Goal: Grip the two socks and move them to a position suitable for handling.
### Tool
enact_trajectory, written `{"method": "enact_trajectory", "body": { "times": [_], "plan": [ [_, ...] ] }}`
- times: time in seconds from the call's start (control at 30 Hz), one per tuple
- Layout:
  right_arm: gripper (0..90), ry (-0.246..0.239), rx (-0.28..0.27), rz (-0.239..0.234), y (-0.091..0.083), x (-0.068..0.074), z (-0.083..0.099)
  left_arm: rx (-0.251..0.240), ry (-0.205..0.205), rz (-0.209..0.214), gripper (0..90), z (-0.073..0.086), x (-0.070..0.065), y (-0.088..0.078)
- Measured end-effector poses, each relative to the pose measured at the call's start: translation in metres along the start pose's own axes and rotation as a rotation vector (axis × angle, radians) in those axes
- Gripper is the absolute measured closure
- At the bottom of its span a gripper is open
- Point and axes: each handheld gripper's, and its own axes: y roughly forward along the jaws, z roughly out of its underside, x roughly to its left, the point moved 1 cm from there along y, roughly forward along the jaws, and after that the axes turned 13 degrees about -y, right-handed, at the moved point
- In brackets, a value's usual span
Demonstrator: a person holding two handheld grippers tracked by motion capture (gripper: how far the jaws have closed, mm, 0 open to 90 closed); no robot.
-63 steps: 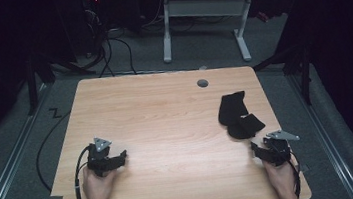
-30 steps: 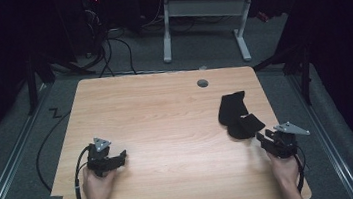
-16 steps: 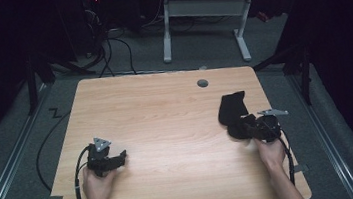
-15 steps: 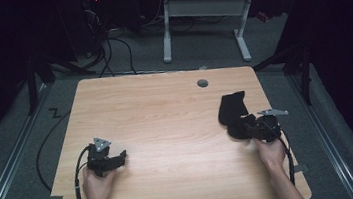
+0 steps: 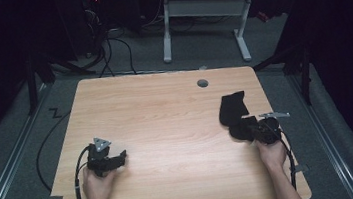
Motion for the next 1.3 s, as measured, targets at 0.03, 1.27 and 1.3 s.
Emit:
{"method": "enact_trajectory", "body": {
  "times": [0.03, 1.27, 1.3],
  "plan": [
    [80.8, 0.0, 0.0, 0.0, 0.0, 0.0, 0.0, 0.0, 0.0, 0.0, 22.3, 0.0, 0.0, 0.0],
    [82.5, -0.378, -0.249, -0.084, -0.078, 0.064, -0.053, -0.001, 0.0, -0.001, 22.4, 0.0, 0.0, 0.0],
    [82.5, -0.378, -0.249, -0.084, -0.078, 0.064, -0.053, -0.001, 0.0, -0.001, 22.4, 0.0, 0.0, 0.0]
  ]
}}
